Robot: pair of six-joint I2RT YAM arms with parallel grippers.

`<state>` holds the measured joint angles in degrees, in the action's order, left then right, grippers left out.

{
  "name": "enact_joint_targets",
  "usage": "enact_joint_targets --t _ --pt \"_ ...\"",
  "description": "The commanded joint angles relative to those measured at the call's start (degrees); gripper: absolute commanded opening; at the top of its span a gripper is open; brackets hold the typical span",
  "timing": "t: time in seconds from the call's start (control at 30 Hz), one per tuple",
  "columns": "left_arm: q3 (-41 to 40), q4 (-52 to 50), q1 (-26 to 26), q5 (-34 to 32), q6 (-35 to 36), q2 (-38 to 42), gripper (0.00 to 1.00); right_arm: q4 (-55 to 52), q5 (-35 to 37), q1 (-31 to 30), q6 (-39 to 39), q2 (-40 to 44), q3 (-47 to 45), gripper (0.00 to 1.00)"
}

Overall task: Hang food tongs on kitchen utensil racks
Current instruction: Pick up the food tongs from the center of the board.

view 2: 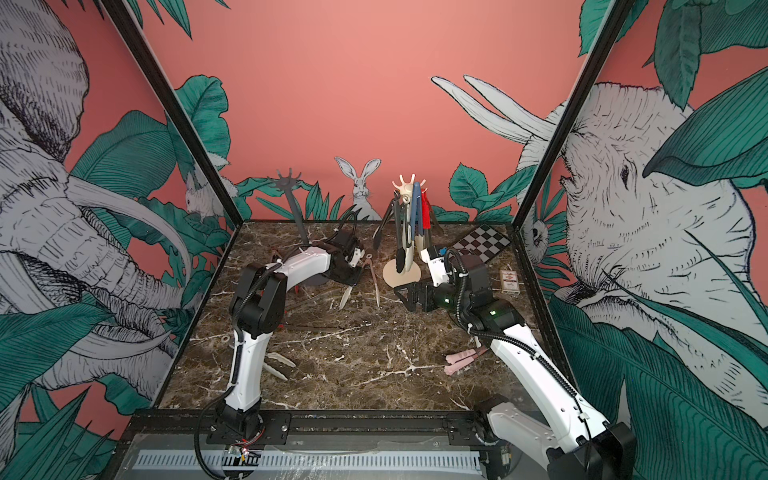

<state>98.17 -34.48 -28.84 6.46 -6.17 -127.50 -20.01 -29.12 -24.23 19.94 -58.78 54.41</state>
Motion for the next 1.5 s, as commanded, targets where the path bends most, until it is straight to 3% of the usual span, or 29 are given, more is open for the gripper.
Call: enact_joint_targets --t 0.0,0.37,1.07,1.3,1.47 --pt "-0.83 -1.01 0.01 -1.24 1.14 2.44 0.01 1.73 -0.11 0.07 -0.72 0.60 1.66 0.99" --pt "-5.50 0.31 1.74 -2.30 5.17 10.97 0.00 2.16 1.13 0.06 -0.84 0.61 1.61 0.99" --pt "-14.95 13.41 4.14 1.32 16.47 28.19 0.00 1.63 3.28 0.06 -2.88 -1.20 4.26 0.99" --pt "-17.98 20.47 7.07 5.42 18.25 32.42 0.00 1.29 3.72 0.08 -3.88 -1.51 4.91 0.99" --pt "-18.71 24.63 9.26 12.30 19.30 33.89 0.00 1.39 3.82 0.06 -4.20 -1.67 4.91 0.99"
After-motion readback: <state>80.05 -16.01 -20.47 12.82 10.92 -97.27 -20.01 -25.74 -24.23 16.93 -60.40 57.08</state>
